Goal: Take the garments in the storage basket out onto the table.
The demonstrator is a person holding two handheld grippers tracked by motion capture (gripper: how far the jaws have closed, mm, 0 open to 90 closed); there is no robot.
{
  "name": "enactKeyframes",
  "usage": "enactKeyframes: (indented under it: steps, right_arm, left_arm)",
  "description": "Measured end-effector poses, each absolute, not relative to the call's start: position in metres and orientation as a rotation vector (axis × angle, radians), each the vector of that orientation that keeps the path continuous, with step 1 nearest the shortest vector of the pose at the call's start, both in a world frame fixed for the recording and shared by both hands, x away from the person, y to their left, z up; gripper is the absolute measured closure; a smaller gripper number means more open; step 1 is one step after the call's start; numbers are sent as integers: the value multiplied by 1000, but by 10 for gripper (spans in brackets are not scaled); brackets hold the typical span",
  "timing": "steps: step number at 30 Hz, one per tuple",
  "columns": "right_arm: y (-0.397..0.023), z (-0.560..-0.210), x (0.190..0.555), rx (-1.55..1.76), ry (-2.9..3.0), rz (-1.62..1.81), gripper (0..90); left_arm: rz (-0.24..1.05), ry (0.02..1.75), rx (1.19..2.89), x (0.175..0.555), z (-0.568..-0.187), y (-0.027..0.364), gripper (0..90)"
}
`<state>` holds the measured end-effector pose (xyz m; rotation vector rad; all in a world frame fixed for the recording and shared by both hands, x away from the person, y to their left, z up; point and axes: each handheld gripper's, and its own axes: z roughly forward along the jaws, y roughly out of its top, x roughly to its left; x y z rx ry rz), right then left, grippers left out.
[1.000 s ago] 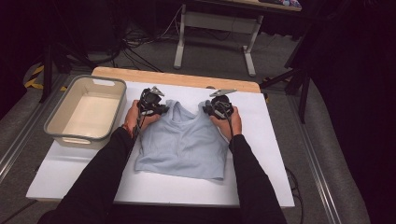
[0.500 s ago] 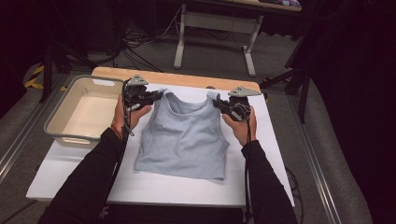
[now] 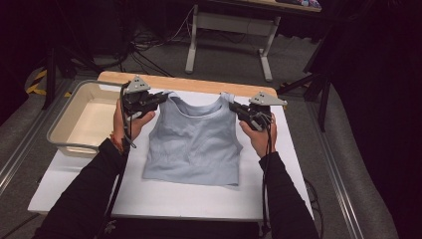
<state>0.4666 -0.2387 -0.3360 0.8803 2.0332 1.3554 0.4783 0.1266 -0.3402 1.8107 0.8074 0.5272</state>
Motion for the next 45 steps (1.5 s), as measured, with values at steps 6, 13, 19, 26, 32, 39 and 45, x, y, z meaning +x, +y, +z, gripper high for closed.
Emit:
enactKeyframes:
  steps: [6, 13, 19, 26, 32, 39, 45]
  right_arm:
    - [-233, -333, 464, 855, 2029, 1351, 872]
    - [-233, -334, 465, 859, 2024, 1359, 872]
    - [-231, -331, 463, 846, 2013, 1349, 872]
    - [-229, -325, 463, 834, 2004, 1355, 871]
    - [-226, -318, 461, 820, 1992, 1365, 871]
    - [-226, -312, 457, 802, 1979, 1369, 871]
    - [-226, -305, 450, 777, 1974, 1377, 871]
  left_arm:
    - [553, 782, 1832, 474, -337, 129, 846]
    - [573, 766, 1842, 471, -333, 128, 847]
    - [593, 754, 1835, 467, -327, 128, 846]
    - [610, 752, 1828, 463, -318, 132, 846]
    - [614, 739, 1829, 458, -311, 133, 846]
    - [635, 700, 1831, 450, -302, 127, 847]
    - [638, 671, 1828, 443, -295, 123, 847]
